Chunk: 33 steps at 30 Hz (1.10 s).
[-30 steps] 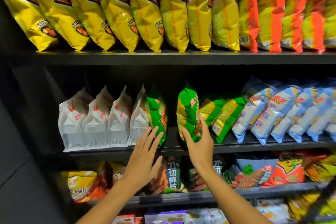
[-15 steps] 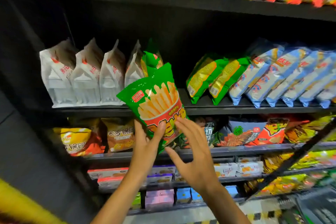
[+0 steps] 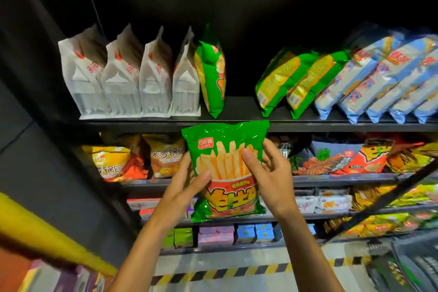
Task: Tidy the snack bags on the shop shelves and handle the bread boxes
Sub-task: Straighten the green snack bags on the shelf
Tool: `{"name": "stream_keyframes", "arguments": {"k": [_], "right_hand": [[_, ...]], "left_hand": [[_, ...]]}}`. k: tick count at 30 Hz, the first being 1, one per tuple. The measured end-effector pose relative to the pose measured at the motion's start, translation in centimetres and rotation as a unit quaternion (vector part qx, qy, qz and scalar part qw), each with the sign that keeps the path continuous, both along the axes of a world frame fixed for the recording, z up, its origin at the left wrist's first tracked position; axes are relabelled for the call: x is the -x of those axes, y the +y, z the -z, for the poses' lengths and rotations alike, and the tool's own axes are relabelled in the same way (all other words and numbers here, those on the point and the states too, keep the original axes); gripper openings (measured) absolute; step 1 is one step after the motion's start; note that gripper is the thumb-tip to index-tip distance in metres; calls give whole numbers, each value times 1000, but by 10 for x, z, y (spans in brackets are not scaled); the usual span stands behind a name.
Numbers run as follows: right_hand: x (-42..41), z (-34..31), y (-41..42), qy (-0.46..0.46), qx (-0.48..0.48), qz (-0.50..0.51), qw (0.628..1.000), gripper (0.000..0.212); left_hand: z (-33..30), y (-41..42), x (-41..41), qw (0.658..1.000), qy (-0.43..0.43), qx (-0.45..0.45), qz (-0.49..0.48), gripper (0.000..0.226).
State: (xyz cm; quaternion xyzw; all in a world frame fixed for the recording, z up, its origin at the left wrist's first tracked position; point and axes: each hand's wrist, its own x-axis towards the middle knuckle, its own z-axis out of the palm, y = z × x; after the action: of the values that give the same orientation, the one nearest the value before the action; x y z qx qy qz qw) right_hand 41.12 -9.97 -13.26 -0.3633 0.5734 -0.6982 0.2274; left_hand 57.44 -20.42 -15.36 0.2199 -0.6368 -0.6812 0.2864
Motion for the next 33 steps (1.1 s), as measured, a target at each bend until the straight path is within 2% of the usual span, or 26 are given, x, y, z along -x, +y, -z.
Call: {"name": "stream_keyframes", "arguments": {"k": [2, 3, 5, 7, 10, 13, 16, 18, 20, 22, 27, 33], "right_hand": [[-5, 5, 1, -3, 2, -1, 1000, 39], [-8, 7, 1, -4, 6, -5, 1000, 38], [-14, 11, 3, -20, 6, -23, 1000, 38], [-18, 12, 8, -27, -2, -47, 999, 40], [-18, 8, 17, -34, 15, -73, 997, 47], [-14, -2, 23, -32, 46, -65, 996, 47], [-15, -7, 23, 16, 35, -25, 999, 22], [-17, -6, 24, 21, 35, 0, 999, 13], [-19, -4, 25, 14, 42, 11, 999, 12], [-20, -2, 25, 9, 46, 12, 999, 13], [-18, -5, 30, 0, 40, -34, 999, 13], [-9, -5, 37, 99, 85, -120, 984, 9]], "left_hand": [[-7, -4, -1, 999, 29, -16, -28, 96], [-9, -3, 1, 998, 36, -19, -42, 92], [-11, 3, 5, 996, 46, -24, -71, 64], [-10, 10, 9, 992, 42, -33, -115, 47], [-4, 12, 6, 988, 53, -41, -136, 53], [1, 13, 0, 991, 48, -9, -122, 50], [-2, 17, -1, 994, 56, -1, -91, 39], [-4, 19, -3, 995, 65, -10, -72, 45], [-9, 20, -4, 996, 68, -16, -55, 49], [-13, 20, -6, 996, 78, -6, -38, 42], [-18, 17, -6, 992, 122, 28, -29, 33], [-12, 16, -5, 984, 169, 49, 18, 22]]}}
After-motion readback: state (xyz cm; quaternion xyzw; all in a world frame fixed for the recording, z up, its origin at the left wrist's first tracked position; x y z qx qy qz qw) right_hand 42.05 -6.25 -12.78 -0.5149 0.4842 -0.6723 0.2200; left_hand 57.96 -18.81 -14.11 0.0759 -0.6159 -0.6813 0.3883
